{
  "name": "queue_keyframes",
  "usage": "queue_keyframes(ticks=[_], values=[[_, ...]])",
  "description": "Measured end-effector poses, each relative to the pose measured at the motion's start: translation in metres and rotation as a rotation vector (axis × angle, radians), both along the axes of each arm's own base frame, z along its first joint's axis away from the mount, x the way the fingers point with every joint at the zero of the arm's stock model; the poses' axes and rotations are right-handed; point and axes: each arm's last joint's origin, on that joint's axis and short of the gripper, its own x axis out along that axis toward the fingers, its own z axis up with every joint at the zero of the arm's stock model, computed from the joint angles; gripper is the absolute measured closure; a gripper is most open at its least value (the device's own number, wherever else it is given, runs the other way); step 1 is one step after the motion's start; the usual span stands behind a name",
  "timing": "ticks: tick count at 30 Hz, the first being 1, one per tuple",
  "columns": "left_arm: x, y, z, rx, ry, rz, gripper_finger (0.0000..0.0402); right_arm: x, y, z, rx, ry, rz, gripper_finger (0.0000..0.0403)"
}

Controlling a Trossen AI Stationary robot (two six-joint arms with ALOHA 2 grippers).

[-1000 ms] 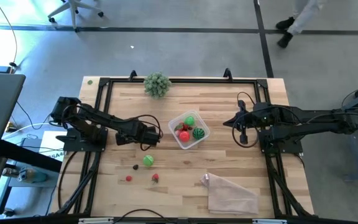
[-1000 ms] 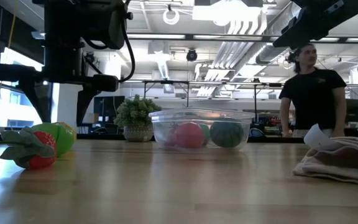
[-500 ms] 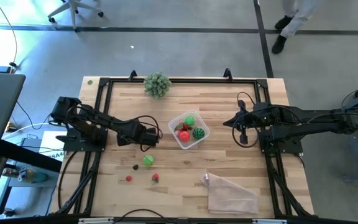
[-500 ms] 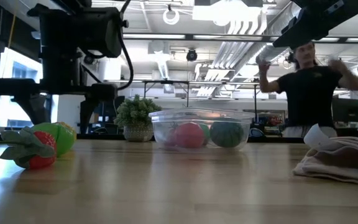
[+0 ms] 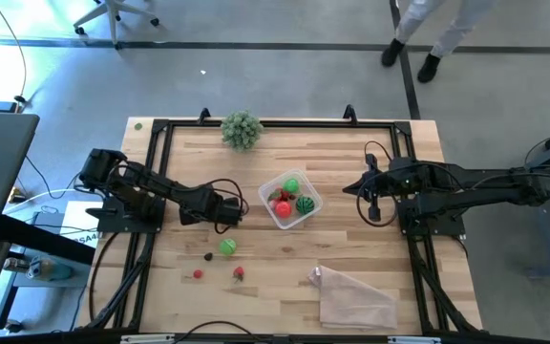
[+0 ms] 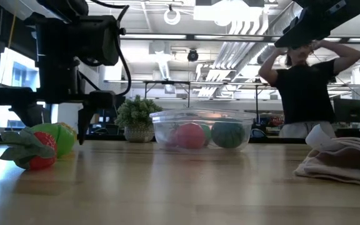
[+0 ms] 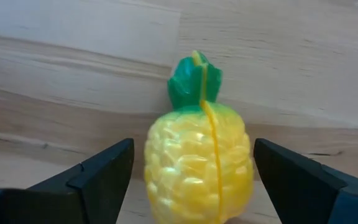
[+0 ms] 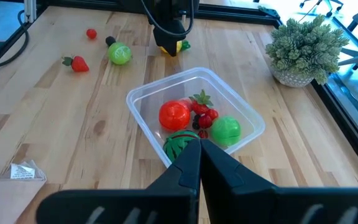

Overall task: Pick and placing Produce into tupperware
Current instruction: Put the yellow pineapple into the transparent bin

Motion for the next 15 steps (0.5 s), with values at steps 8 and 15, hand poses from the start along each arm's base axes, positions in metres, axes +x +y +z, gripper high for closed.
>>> queue_keyframes(ticks=[8, 15], values=[[0.0004, 0.0004, -0.0007, 0.017, -0.004, -0.001, 0.0108, 0.0, 0.0, 0.0, 0.0, 0.0, 0.0, 0.0402], [0.0012, 0.0004, -0.0058, 0.016, 0.015, 0.004, 0.0163, 0.0, 0.0001, 0.0, 0.0, 0.0, 0.0, 0.0402]])
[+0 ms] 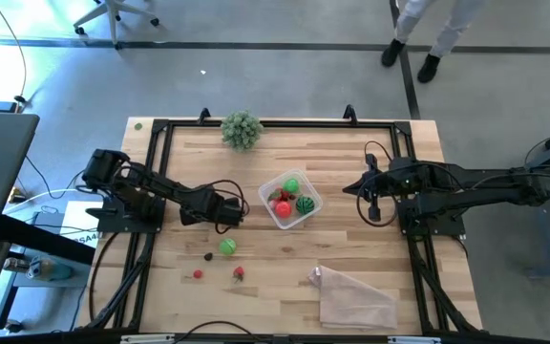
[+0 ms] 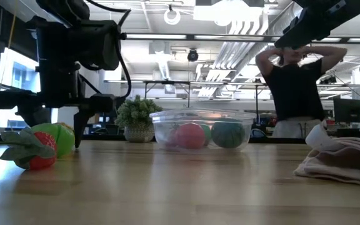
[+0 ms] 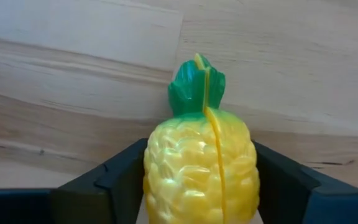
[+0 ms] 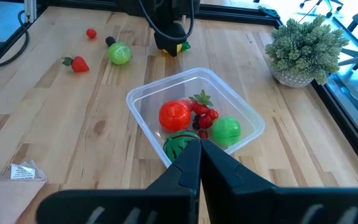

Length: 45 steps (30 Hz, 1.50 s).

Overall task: Pick and placing Produce into tupperware
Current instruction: Put the yellow pineapple into the transparent bin

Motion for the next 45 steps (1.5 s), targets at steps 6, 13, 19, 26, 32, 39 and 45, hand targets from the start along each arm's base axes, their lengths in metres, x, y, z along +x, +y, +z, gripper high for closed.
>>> queue_keyframes(ticks=[6, 13, 19, 26, 32, 39, 45], values=[[0.0, 0.0, -0.001, 0.005, 0.007, 0.023, 0.0197, 0.0, 0.0, 0.0, 0.0, 0.0, 0.0, 0.0402], [0.0, 0.0, -0.001, 0.005, 0.007, 0.022, 0.019, 0.0, 0.0, 0.0, 0.0, 0.0, 0.0, 0.0402], [0.001, 0.0, -0.001, 0.022, 0.001, 0.019, 0.0182, 0.0, 0.0, 0.0, 0.0, 0.0, 0.0, 0.0402], [0.006, 0.002, 0.006, 0.071, -0.006, 0.007, 0.0182, 0.0, 0.0, 0.0, 0.0, 0.0, 0.0, 0.0402], [0.015, 0.003, 0.017, 0.127, -0.035, 0.004, 0.0181, 0.0, 0.0, 0.0, 0.0, 0.0, 0.0, 0.0402], [0.036, 0.006, 0.043, 0.257, -0.115, -0.048, 0.0181, 0.0, 0.0, 0.0, 0.0, 0.0, 0.0, 0.0402], [0.059, 0.006, 0.075, 0.328, -0.182, -0.154, 0.0181, 0.0, 0.0, 0.0, 0.0, 0.0, 0.0, 0.0402]])
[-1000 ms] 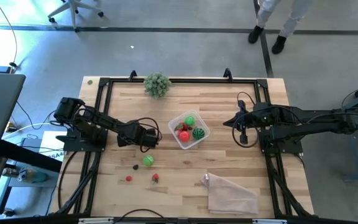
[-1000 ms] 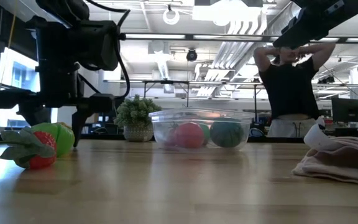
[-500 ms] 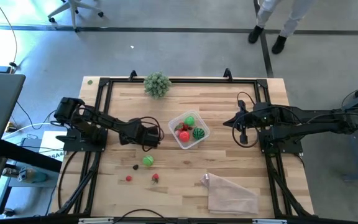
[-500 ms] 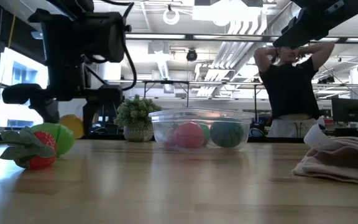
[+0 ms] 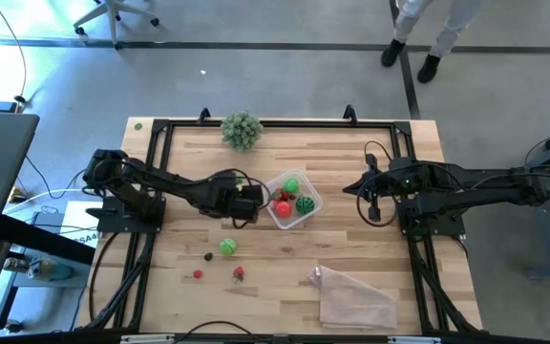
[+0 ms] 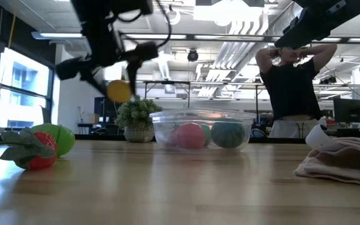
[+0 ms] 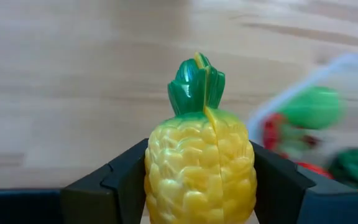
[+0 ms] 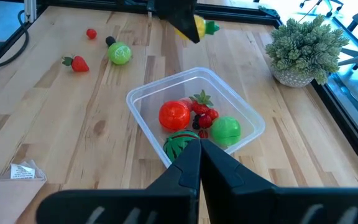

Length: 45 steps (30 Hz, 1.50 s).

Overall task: Pick and placing Produce into tupperware
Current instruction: Put the yellow pineapple into the transparent bin

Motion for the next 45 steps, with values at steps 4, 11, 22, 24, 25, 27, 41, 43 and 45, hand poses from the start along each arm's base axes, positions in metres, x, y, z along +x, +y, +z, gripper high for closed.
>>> queue_keyframes(ticks=[4, 11, 22, 24, 25, 27, 41, 43, 45], values=[[0.017, 0.0, 0.027, 0.043, -0.047, -0.098, 0.0181, 0.0, 0.0, 0.0, 0.0, 0.0, 0.0, 0.0402], [0.05, 0.006, 0.053, 0.116, -0.171, -0.229, 0.0181, 0.0, 0.0, 0.0, 0.0, 0.0, 0.0, 0.0402], [0.092, 0.037, 0.009, 0.057, -0.125, -0.294, 0.0181, 0.001, 0.0, -0.001, 0.001, 0.006, 0.0, 0.0402], [0.098, 0.04, 0.002, 0.033, -0.142, -0.299, 0.0181, 0.001, 0.0, -0.002, 0.001, 0.017, 0.0, 0.0402], [0.096, 0.041, -0.003, 0.019, -0.112, -0.299, 0.0181, 0.002, 0.0, -0.002, 0.001, 0.015, 0.0, 0.0402], [0.103, 0.043, -0.008, 0.014, -0.143, -0.303, 0.0181, 0.001, 0.0, -0.003, 0.002, 0.032, 0.0, 0.0402], [0.106, 0.042, -0.029, -0.035, -0.089, -0.315, 0.0181, 0.004, 0.0, -0.006, 0.003, 0.057, 0.0, 0.0402], [0.106, 0.042, -0.033, -0.042, -0.08, -0.315, 0.0181, 0.004, 0.0, -0.006, 0.003, 0.058, 0.0, 0.0402], [0.106, 0.042, -0.034, -0.049, -0.072, -0.313, 0.0181, 0.004, 0.0, -0.006, 0.002, 0.058, 0.0, 0.0402]])
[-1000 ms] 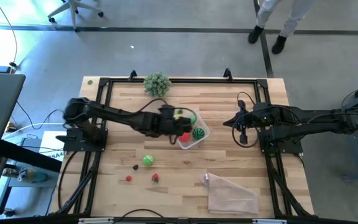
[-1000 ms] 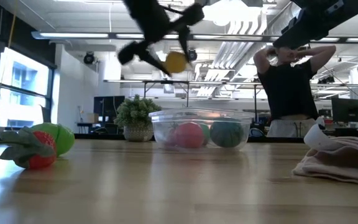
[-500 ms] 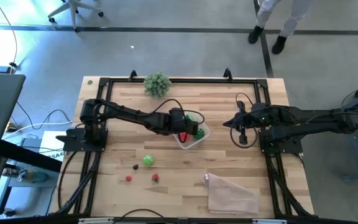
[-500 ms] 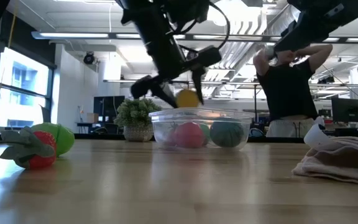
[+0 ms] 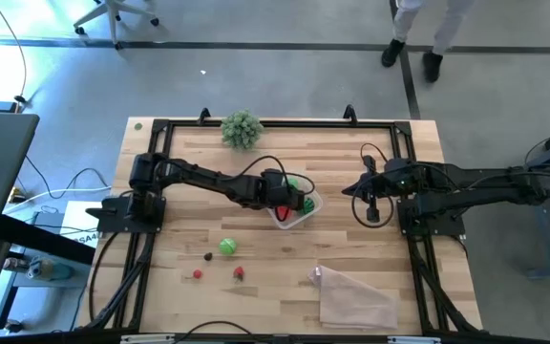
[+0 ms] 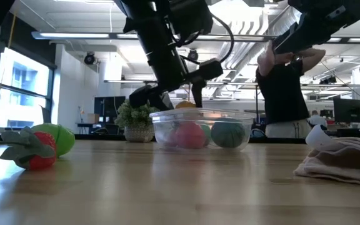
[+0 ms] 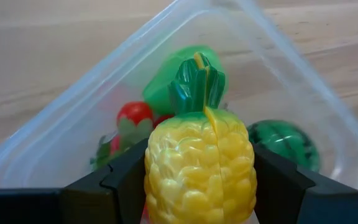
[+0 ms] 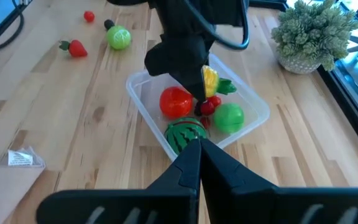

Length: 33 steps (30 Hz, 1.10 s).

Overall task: Pick and placing Produce into tupperware
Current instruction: Put the yellow pineapple into the transparent bin, then put the green cabbage into the transparent bin

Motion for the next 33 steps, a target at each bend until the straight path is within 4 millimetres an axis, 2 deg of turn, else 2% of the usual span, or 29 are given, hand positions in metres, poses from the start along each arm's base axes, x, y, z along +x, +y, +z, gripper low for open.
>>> queue_keyframes(ticks=[5, 17, 27, 33], values=[[0.001, 0.0001, -0.0054, -0.007, 0.007, 0.01, 0.0181, -0.0001, 0.0, -0.0001, 0.0, 0.001, 0.0, 0.0402], [0.0017, 0.0002, -0.0041, -0.003, -0.003, 0.012, 0.0176, -0.0001, 0.0, 0.0, 0.0, 0.0, 0.0, 0.0402], [0.0015, 0.0008, -0.0037, 0.035, 0.023, -0.02, 0.0106, -0.0001, 0.0, 0.0, 0.0, 0.0, 0.0, 0.0402], [0.0013, 0.0007, -0.002, 0.039, 0.022, -0.027, 0.0086, -0.0001, 0.0, 0.0, 0.0, 0.0, 0.0, 0.0402]])
